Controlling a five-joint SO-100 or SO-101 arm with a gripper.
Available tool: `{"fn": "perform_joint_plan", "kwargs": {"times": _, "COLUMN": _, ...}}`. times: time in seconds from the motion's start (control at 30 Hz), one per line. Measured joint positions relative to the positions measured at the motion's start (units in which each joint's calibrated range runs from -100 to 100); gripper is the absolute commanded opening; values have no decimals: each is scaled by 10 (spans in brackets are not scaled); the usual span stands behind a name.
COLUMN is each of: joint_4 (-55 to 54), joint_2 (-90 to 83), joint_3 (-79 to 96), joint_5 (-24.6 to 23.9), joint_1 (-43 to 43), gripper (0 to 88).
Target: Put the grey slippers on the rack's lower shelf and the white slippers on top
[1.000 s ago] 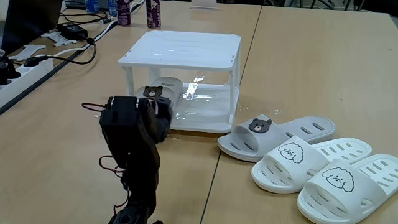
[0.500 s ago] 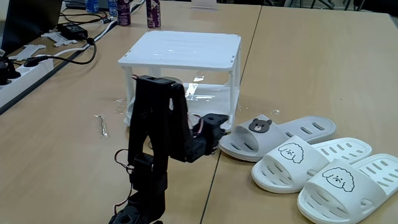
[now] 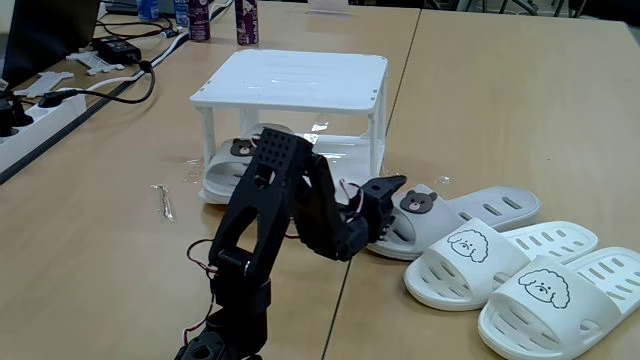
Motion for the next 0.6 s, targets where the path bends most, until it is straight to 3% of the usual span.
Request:
{"fn": "perform_joint_plan", "kwargs": {"times": 0.13, "joint_4": 0, "joint_2": 69, "joint_3": -83, "joint_5": 0, "joint_1": 12, "gripper": 307}}
{"fn": "perform_joint_plan", "kwargs": {"times": 0.3, "joint_4": 1, "joint_2": 138, "joint_3": -194, "joint_5": 0, "joint_1": 22, "gripper": 0}}
{"fn": "perform_joint_plan", "kwargs": {"times": 0.6, "joint_4": 28, "joint_2": 102, "joint_3": -178, "joint_5": 0, "joint_1": 37, "gripper": 7}}
